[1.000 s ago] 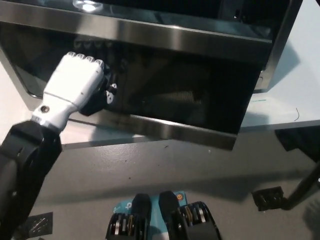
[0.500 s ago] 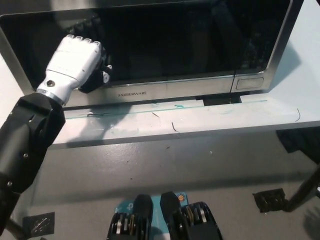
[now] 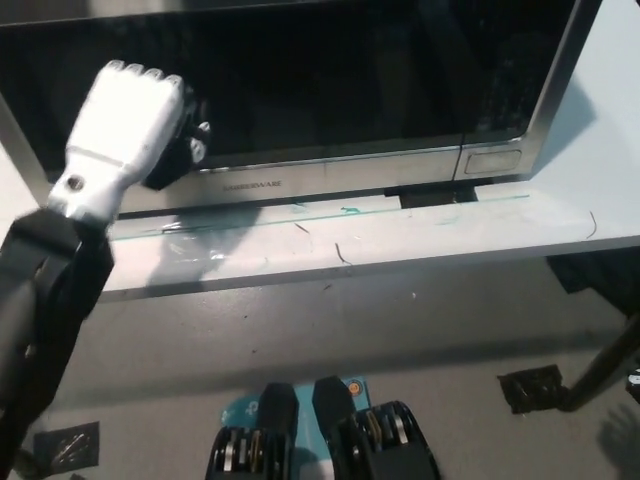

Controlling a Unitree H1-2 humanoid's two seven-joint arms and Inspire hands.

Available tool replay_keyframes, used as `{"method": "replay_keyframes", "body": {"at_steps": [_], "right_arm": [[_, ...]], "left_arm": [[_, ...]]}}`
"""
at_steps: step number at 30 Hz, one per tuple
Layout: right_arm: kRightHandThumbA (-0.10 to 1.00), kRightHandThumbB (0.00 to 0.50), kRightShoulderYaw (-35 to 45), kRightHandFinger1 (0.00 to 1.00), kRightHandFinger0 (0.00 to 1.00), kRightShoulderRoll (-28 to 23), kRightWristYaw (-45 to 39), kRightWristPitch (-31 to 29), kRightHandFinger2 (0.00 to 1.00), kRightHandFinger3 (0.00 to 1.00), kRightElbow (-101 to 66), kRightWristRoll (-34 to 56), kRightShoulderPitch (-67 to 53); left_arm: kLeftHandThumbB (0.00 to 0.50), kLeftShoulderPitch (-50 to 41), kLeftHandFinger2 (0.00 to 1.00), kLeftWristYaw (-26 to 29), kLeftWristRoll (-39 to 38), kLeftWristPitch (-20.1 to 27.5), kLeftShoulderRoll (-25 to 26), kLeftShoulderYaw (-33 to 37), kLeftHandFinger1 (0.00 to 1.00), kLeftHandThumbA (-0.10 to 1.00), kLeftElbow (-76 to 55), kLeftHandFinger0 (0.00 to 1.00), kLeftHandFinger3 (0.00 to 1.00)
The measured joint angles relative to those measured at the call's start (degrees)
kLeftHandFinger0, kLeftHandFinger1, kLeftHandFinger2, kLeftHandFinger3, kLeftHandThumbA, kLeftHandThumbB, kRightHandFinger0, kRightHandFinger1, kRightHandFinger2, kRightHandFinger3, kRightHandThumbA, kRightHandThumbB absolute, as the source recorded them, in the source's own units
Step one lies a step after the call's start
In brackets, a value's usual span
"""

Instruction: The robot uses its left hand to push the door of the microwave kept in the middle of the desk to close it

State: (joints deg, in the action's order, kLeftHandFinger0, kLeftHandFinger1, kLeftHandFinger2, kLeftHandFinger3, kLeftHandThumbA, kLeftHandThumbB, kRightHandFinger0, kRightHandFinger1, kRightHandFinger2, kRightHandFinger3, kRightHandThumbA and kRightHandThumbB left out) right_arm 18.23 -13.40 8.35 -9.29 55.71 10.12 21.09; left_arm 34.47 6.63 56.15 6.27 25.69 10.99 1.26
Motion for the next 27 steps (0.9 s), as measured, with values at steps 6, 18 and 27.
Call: {"method": "replay_keyframes", "body": {"at_steps": [6, 18, 27], "right_arm": [[0.25, 0.126, -0.5, 0.83, 0.83, -0.2, -0.1, 0.0, 0.92, 0.99, -0.1, 0.0, -0.1], [0.27, 0.126, -1.1, 0.78, 0.77, -0.2, -0.1, 0.0, 0.85, 0.96, -0.6, 0.0, 0.0], [0.2, 0.153, -0.6, 0.69, 0.68, -1.0, -0.1, 0.0, 0.74, 0.86, 0.1, 0.3, 0.5]], "left_arm": [[0.09, -12.9, 0.0, 3.3, -3.3, 2.7, -0.6, -4.6, 0.0, -0.09, -12.4, 0.0, 0.06], [0.088, -27.2, 0.21, 11.8, -9.5, 11.0, -6.3, -9.0, 0.0, -0.1, -7.7, 0.0, 0.03], [0.027, -29.8, 0.03, 17.0, -13.5, 15.0, -11.0, -10.4, 0.0, -0.1, 10.4, 0.0, 0.1]]}}
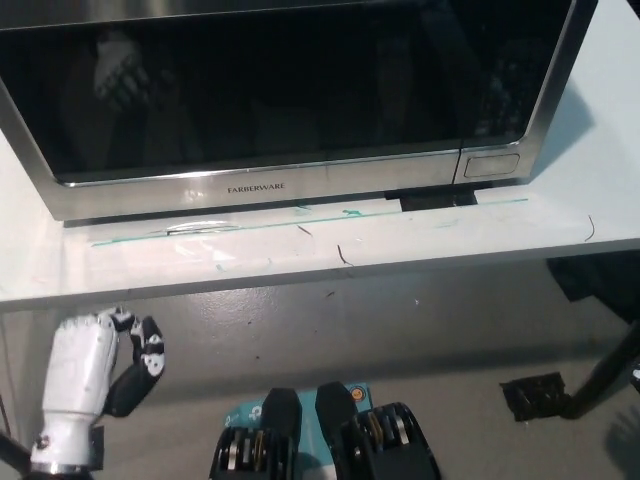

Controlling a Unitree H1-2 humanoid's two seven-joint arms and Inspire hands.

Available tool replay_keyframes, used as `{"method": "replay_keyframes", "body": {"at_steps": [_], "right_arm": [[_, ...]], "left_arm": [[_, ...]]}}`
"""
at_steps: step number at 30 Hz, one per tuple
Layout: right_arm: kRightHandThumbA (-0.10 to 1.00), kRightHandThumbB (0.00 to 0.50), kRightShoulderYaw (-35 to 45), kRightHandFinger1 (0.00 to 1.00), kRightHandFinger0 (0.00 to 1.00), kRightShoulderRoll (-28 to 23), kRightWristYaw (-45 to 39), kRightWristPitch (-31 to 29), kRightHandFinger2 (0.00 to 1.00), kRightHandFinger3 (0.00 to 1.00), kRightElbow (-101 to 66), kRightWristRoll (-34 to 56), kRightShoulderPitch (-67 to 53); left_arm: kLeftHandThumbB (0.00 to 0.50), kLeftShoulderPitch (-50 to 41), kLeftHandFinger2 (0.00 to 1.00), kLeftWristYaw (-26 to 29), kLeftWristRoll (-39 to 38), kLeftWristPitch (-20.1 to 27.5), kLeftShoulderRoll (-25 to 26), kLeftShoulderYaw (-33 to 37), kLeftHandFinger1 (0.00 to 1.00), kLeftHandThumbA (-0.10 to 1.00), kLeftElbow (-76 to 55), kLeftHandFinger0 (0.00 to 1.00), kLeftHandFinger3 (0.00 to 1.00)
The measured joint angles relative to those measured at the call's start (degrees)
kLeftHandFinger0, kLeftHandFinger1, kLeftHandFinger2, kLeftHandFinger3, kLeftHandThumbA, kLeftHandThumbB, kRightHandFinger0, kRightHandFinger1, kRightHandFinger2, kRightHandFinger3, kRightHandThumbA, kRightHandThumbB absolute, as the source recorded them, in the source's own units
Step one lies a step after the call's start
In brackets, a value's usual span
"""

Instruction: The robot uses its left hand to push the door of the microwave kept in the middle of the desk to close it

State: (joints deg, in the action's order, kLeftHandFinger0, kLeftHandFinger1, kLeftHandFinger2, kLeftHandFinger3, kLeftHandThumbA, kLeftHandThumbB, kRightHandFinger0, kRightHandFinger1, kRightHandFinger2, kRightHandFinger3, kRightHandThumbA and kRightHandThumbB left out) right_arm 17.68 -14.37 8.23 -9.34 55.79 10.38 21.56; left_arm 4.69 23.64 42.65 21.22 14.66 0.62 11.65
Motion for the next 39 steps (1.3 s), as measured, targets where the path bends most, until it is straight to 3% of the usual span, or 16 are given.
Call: {"method": "replay_keyframes", "body": {"at_steps": [1, 4, 8, 9, 14, 17, 19, 21, 24, 25, 32, 34, 37, 39], "right_arm": [[0.2, 0.148, 0.2, 0.69, 0.69, 0.0, 0.0, 0.0, 0.74, 0.88, 0.0, 0.1, 0.0], [0.22, 0.139, 0.5, 0.72, 0.73, 0.0, -0.1, 0.0, 0.76, 0.87, 0.0, 0.1, 0.1], [0.21, 0.146, 0.4, 0.69, 0.69, 0.1, -0.1, 0.0, 0.74, 0.85, 0.0, 0.1, 0.3], [0.21, 0.147, 0.4, 0.67, 0.67, 0.1, -0.1, 0.0, 0.72, 0.85, 0.1, 0.1, 0.4], [0.22, 0.147, 0.4, 0.67, 0.67, 0.0, -0.1, -0.2, 0.72, 0.84, 0.4, 0.1, 1.2], [0.22, 0.164, 0.4, 0.66, 0.65, 0.0, -0.2, -0.3, 0.71, 0.83, 0.4, 0.1, 1.3], [0.22, 0.154, 0.5, 0.67, 0.66, 0.0, -0.2, -0.3, 0.72, 0.85, 0.4, 0.1, 1.4], [0.26, 0.149, 0.4, 0.69, 0.68, 0.0, -0.1, -0.3, 0.74, 0.87, 0.4, 0.0, 1.4], [0.24, 0.155, 0.3, 0.68, 0.68, 0.1, -0.1, -0.3, 0.73, 0.85, 0.4, 0.0, 1.3], [0.24, 0.158, 0.3, 0.67, 0.67, 0.1, -0.1, -0.3, 0.72, 0.83, 0.4, 0.0, 1.4], [0.26, 0.156, 0.1, 0.71, 0.7, 0.1, 0.1, -0.3, 0.76, 0.87, 0.8, -0.1, 2.1], [0.27, 0.157, -0.1, 0.7, 0.71, 0.0, 0.3, -0.3, 0.75, 0.86, 0.9, -0.2, 2.3], [0.23, 0.162, -0.1, 0.66, 0.65, 0.0, 0.3, -0.3, 0.73, 0.83, 0.9, -0.2, 2.4], [0.24, 0.157, 0.0, 0.69, 0.67, 0.0, 0.3, -0.3, 0.75, 0.85, 0.9, -0.1, 2.4]], "left_arm": [[0.018, 0.1, 0.04, 0.2, -0.9, 0.1, -0.6, -0.6, 0.0, 0.01, 2.5, 0.0, 0.17], [0.002, 0.7, 0.0, 0.2, -4.0, -0.1, -2.6, -3.0, 0.0, -0.05, 8.8, 0.0, 0.14], [0.0, 2.1, 0.0, 0.4, -7.6, -0.9, -5.0, -5.5, 0.0, -0.09, 15.5, 0.0, 0.11], [0.0, 2.6, 0.0, 0.4, -8.2, -0.9, -5.3, -5.8, 0.0, -0.02, 16.6, 0.0, 0.12], [0.03, 6.0, 0.02, 0.4, -12.3, -2.7, -7.0, -8.2, 0.0, 0.04, 23.0, 0.0, 0.23], [0.043, 8.7, 0.06, 0.4, -15.2, -4.1, -7.8, -10.5, 0.0, 0.01, 27.0, 0.0, 0.27], [0.026, 11.1, 0.13, 0.4, -17.3, -4.7, -8.1, -12.0, 0.0, -0.01, 30.2, 0.0, 0.32], [0.031, 13.3, 0.12, 0.1, -19.7, -5.3, -8.5, -14.0, 0.0, 0.02, 32.9, 0.0, 0.33], [0.0, 16.4, 0.11, -0.4, -23.4, -6.4, -9.2, -17.0, 0.0, -0.07, 34.9, 0.0, 0.33], [0.0, 17.7, 0.11, -0.4, -24.7, -6.6, -9.6, -18.1, 0.0, -0.05, 35.9, 0.0, 0.34], [0.0, 23.4, 0.25, -3.3, -32.9, -8.4, -10.4, -21.5, 0.04, -0.03, 41.1, 0.0, 0.43], [0.0, 23.8, 0.29, -4.8, -34.8, -9.5, -10.4, -21.5, 0.08, -0.07, 41.1, 0.05, 0.44], [0.009, 23.8, 0.27, -6.6, -36.9, -10.9, -10.2, -21.0, 0.08, -0.07, 41.1, 0.05, 0.41], [0.0, 23.7, 0.26, -7.2, -37.9, -11.5, -10.0, -20.6, 0.07, -0.06, 41.1, 0.04, 0.41]]}}
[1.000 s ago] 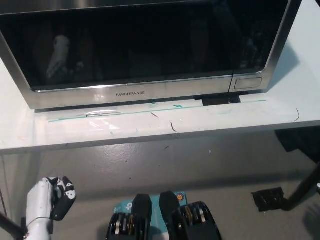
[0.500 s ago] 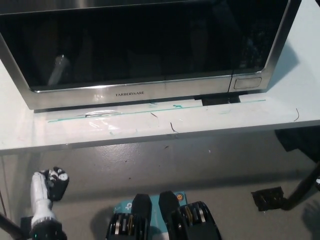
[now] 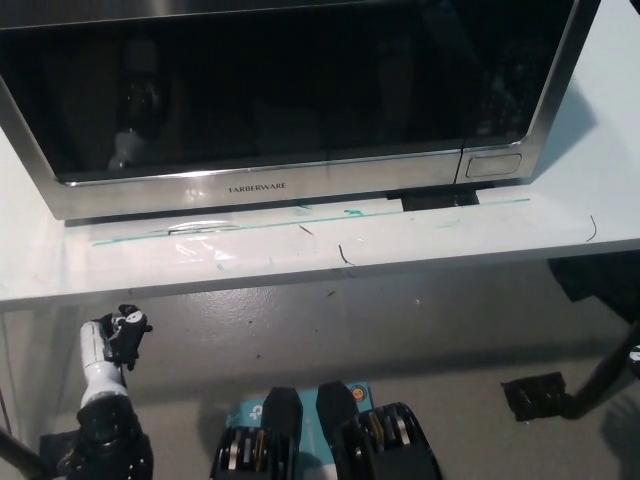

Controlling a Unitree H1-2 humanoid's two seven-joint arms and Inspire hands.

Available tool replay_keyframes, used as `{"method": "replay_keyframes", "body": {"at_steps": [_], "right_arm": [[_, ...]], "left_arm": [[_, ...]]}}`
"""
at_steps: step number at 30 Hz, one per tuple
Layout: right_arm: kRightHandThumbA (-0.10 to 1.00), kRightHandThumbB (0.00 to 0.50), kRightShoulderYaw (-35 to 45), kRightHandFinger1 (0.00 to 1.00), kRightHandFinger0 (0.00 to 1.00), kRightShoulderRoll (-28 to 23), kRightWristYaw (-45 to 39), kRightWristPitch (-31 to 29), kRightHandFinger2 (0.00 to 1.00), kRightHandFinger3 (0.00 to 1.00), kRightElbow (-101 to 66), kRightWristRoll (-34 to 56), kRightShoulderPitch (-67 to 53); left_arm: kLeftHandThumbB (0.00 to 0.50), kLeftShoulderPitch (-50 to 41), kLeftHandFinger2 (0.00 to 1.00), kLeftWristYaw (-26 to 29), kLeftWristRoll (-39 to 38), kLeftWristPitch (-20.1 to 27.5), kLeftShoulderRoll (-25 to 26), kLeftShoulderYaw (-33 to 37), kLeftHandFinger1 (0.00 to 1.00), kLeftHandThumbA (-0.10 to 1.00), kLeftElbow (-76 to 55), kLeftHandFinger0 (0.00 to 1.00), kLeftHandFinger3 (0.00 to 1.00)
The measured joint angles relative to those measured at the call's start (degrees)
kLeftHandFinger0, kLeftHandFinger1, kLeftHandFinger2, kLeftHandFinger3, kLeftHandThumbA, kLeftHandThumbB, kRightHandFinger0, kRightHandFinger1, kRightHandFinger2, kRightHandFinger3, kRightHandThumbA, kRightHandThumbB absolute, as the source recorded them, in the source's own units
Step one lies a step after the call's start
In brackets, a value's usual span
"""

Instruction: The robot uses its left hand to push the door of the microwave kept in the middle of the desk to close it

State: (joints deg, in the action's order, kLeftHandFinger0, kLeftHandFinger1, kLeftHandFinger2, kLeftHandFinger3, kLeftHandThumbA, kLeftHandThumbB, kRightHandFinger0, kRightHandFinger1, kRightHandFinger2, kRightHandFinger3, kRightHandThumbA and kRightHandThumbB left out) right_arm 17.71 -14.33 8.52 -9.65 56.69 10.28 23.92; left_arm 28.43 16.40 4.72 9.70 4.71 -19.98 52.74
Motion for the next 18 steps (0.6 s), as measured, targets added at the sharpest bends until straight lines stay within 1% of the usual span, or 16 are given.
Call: {"method": "replay_keyframes", "body": {"at_steps": [1, 2, 5, 6, 8, 11, 12, 14, 15, 16, 17, 18], "right_arm": [[0.24, 0.16, 0.0, 0.7, 0.69, 0.0, 0.0, 0.0, 0.76, 0.86, 0.0, 0.0, 0.0], [0.24, 0.145, 0.0, 0.72, 0.72, 0.0, 0.0, 0.0, 0.78, 0.88, 0.0, 0.0, 0.0], [0.22, 0.146, 0.0, 0.72, 0.71, 0.0, -0.1, 0.0, 0.77, 0.89, 0.1, 0.1, 0.0], [0.23, 0.149, 0.1, 0.75, 0.74, 0.0, -0.1, 0.0, 0.8, 0.91, 0.1, 0.1, 0.0], [0.24, 0.149, 0.1, 0.75, 0.75, 0.0, -0.1, 0.0, 0.81, 0.92, 0.0, 0.1, 0.0], [0.25, 0.157, 0.1, 0.75, 0.74, 0.0, -0.1, 0.0, 0.81, 0.9, 0.0, 0.1, 0.0], [0.24, 0.159, 0.1, 0.73, 0.72, 0.0, -0.1, 0.0, 0.78, 0.88, 0.0, 0.1, 0.0], [0.21, 0.156, 0.1, 0.69, 0.69, 0.0, -0.1, 0.0, 0.75, 0.86, 0.1, 0.1, 0.0], [0.21, 0.153, 0.1, 0.7, 0.69, 0.0, -0.1, -0.1, 0.75, 0.86, 0.1, 0.1, 0.0], [0.21, 0.163, 0.1, 0.68, 0.68, 0.0, -0.1, -0.1, 0.73, 0.85, 0.1, 0.1, 0.0], [0.2, 0.159, 0.1, 0.71, 0.7, 0.0, -0.1, -0.2, 0.75, 0.85, 0.1, 0.1, 0.0], [0.23, 0.157, 0.2, 0.73, 0.72, 0.0, -0.1, -0.2, 0.77, 0.86, 0.1, 0.2, 0.0]], "left_arm": [[0.0, 0.0, 0.26, -0.3, -0.3, -0.2, 0.1, 0.1, 0.08, -0.07, 0.0, 0.04, 0.42], [0.0, 0.0, 0.27, -0.5, -0.8, -0.5, 0.3, 0.4, 0.08, -0.07, 0.0, 0.04, 0.44], [0.0, 0.0, 0.27, -1.1, -2.2, -1.0, 0.8, 0.6, 0.07, -0.1, 0.2, 0.02, 0.44], [0.0, 0.0, 0.28, -1.2, -2.5, -1.1, 0.8, 0.6, 0.08, -0.09, 0.3, 0.02, 0.45], [0.0, 0.0, 0.28, -1.4, -3.1, -1.2, 1.1, 1.0, 0.08, -0.09, 0.6, 0.02, 0.45], [0.002, 0.0, 0.29, -1.7, -3.7, -1.2, 1.3, 1.5, 0.08, -0.08, 1.2, 0.03, 0.45], [0.017, 0.0, 0.29, -1.8, -3.8, -1.3, 1.3, 1.6, 0.06, -0.08, 1.3, 0.0, 0.43], [0.012, 0.0, 0.28, -1.7, -4.1, -1.4, 1.3, 1.8, 0.06, -0.07, 1.7, 0.01, 0.44], [0.005, 0.0, 0.29, -1.7, -4.3, -1.5, 1.3, 1.9, 0.08, -0.06, 1.8, 0.02, 0.45], [0.004, 0.0, 0.3, -1.7, -4.4, -1.5, 1.3, 2.0, 0.07, -0.07, 1.9, 0.01, 0.45], [0.0, 0.0, 0.3, -1.7, -4.5, -1.6, 1.3, 2.1, 0.07, -0.08, 2.0, 0.01, 0.45], [0.0, 0.0, 0.3, -1.7, -4.6, -1.7, 1.3, 2.2, 0.06, -0.08, 2.0, 0.0, 0.46]]}}
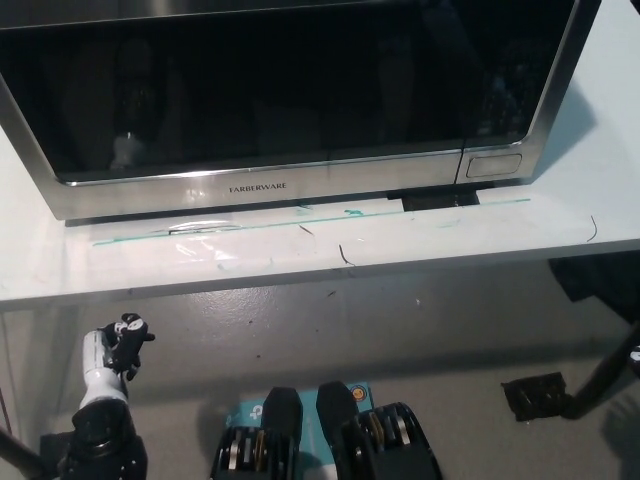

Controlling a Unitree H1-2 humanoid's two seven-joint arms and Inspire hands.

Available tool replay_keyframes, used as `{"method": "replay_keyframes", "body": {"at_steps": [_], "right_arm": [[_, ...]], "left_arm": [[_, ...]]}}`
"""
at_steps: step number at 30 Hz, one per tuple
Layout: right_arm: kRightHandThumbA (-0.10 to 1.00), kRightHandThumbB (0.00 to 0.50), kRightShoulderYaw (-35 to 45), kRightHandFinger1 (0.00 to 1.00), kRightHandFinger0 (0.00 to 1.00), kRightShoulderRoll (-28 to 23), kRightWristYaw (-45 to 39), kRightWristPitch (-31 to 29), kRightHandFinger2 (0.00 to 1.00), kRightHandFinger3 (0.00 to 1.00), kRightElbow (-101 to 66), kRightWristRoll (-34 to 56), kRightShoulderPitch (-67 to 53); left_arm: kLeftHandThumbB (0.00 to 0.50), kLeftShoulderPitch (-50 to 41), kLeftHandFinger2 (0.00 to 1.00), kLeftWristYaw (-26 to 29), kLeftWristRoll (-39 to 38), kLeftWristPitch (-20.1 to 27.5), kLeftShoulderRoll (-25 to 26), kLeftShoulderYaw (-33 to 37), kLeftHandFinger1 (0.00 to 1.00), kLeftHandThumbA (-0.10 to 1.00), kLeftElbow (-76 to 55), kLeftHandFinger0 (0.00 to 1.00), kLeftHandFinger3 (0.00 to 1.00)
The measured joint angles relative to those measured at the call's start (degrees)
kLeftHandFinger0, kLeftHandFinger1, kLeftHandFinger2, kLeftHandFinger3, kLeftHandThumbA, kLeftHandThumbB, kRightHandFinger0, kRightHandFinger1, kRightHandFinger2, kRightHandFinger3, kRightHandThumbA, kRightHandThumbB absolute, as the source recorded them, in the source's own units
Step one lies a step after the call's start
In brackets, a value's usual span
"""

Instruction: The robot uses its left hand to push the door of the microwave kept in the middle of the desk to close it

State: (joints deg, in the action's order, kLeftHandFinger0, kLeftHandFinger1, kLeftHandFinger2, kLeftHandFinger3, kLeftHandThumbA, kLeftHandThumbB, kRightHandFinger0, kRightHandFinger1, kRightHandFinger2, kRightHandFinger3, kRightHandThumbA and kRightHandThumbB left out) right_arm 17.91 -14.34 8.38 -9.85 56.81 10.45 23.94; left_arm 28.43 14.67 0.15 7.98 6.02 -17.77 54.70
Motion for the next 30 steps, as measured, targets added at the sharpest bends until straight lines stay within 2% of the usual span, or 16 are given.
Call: {"method": "replay_keyframes", "body": {"at_steps": [4, 9, 11, 12, 14, 16, 19, 20, 24, 25, 27, 30], "right_arm": [[0.25, 0.161, -0.1, 0.73, 0.73, 0.0, 0.0, 0.0, 0.78, 0.88, 0.0, -0.1, 0.0], [0.25, 0.169, -0.2, 0.73, 0.73, 0.0, 0.0, 0.0, 0.79, 0.89, 0.0, -0.1, 0.0], [0.25, 0.174, -0.2, 0.73, 0.72, 0.0, 0.0, 0.0, 0.78, 0.88, 0.0, -0.1, 0.1], [0.23, 0.158, -0.2, 0.76, 0.77, 0.0, 0.0, 0.0, 0.8, 0.88, 0.0, -0.1, 0.1], [0.23, 0.168, -0.2, 0.75, 0.77, 0.0, 0.0, 0.0, 0.79, 0.87, 0.0, -0.1, 0.2], [0.26, 0.155, -0.2, 0.76, 0.76, 0.0, 0.0, 0.0, 0.81, 0.93, 0.0, -0.1, 0.3], [0.23, 0.137, -0.3, 0.8, 0.81, -0.1, 0.0, 0.0, 0.85, 0.95, -0.1, -0.1, 0.5], [0.23, 0.137, -0.3, 0.8, 0.8, -0.1, 0.0, 0.0, 0.84, 0.94, -0.2, -0.1, 0.6], [0.21, 0.154, -0.2, 0.68, 0.67, 0.0, 0.0, 0.0, 0.74, 0.86, -0.1, 0.0, 0.7], [0.21, 0.161, -0.2, 0.67, 0.67, 0.0, 0.0, 0.0, 0.73, 0.84, -0.1, 0.0, 0.7], [0.22, 0.156, -0.1, 0.75, 0.74, 0.0, 0.0, 0.0, 0.79, 0.87, 0.0, 0.0, 0.7], [0.26, 0.157, -0.1, 0.73, 0.73, 0.0, 0.0, 0.0, 0.78, 0.9, 0.0, 0.0, 0.8]], "left_arm": [[0.0, 0.0, 0.32, 0.0, -0.1, -0.1, 0.1, 0.6, 0.08, -0.09, 0.1, 0.01, 0.46], [0.0, 0.0, 0.24, 0.1, -0.4, -0.2, 0.1, 1.1, 0.02, -0.1, 0.1, 0.0, 0.39], [0.0, 0.0, 0.25, 0.1, -0.7, -0.1, 0.1, 1.1, 0.02, -0.1, 0.6, 0.0, 0.4], [0.003, 0.0, 0.23, 0.1, -0.8, -0.1, 0.1, 1.1, 0.01, -0.1, 0.8, 0.0, 0.39], [0.0, 0.0, 0.23, 0.1, -1.1, -0.1, 0.1, 1.2, 0.03, -0.1, 1.3, 0.01, 0.4], [0.0, 0.0, 0.25, 0.1, -1.3, -0.1, 0.1, 1.3, 0.05, -0.1, 1.5, 0.01, 0.42], [0.001, 0.0, 0.23, 0.1, -1.5, -0.1, 0.1, 1.7, 0.03, -0.06, 1.6, 0.0, 0.4], [0.0, 0.0, 0.24, 0.1, -1.5, -0.2, 0.1, 1.8, 0.05, -0.06, 1.6, 0.0, 0.41], [0.001, 0.0, 0.24, 0.1, -1.6, -0.3, 0.2, 2.0, 0.05, -0.05, 1.5, 0.0, 0.39], [0.0, 0.0, 0.26, 0.1, -1.7, -0.2, 0.2, 2.1, 0.06, -0.05, 1.5, 0.01, 0.4], [0.002, 0.0, 0.26, 0.1, -1.8, -0.2, 0.3, 2.2, 0.06, -0.05, 1.5, 0.01, 0.4], [0.0, 0.0, 0.26, 0.1, -1.9, -0.2, 0.5, 2.3, 0.06, -0.07, 1.5, 0.01, 0.42]]}}
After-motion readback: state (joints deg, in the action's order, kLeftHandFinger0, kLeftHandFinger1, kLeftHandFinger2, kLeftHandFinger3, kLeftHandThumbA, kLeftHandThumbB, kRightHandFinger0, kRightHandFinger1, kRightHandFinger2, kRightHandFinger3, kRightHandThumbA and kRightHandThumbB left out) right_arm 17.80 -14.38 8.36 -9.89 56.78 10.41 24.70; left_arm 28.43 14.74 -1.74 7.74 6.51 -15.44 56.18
